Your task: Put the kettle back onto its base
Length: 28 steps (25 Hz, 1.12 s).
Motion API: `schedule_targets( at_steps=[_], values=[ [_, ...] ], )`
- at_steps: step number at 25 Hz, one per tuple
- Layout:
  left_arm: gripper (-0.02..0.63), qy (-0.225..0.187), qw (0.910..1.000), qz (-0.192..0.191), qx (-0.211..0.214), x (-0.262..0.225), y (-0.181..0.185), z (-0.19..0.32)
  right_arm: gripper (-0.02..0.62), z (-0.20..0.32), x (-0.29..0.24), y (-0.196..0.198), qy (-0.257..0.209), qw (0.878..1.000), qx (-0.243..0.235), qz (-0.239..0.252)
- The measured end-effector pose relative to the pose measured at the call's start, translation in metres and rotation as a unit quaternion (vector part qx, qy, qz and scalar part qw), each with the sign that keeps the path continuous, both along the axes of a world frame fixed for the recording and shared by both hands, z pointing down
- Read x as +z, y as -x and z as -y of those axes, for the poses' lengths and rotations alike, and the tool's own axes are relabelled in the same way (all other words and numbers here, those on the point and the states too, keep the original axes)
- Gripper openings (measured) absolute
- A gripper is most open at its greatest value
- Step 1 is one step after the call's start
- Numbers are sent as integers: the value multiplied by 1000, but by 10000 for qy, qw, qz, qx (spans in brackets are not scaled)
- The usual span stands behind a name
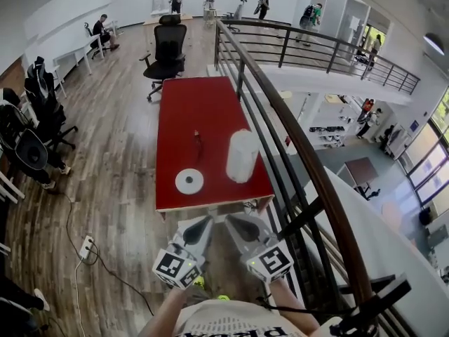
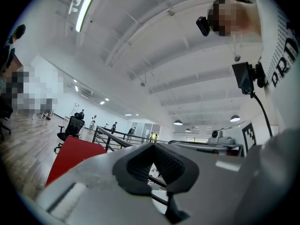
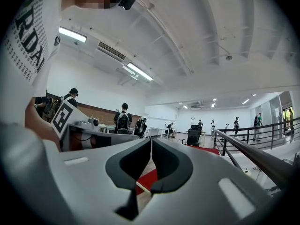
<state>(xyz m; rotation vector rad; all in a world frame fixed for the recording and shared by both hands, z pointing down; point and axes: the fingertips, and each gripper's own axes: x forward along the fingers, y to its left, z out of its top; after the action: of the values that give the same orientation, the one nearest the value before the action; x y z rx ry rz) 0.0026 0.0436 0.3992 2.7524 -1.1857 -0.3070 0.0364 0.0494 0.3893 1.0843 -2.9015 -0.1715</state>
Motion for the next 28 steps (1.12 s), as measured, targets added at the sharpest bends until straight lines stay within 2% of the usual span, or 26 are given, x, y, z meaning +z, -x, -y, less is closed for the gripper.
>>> schedule_targets(
  at_steps=[16, 28],
  values=[
    [-9, -157, 9987, 45, 474, -16, 32, 61, 6, 57, -13, 31, -90, 9984, 545, -89],
    [-9, 27, 9979, 23, 639, 2, 67, 89, 34, 83, 1, 58, 22, 9962, 870, -87]
  ],
)
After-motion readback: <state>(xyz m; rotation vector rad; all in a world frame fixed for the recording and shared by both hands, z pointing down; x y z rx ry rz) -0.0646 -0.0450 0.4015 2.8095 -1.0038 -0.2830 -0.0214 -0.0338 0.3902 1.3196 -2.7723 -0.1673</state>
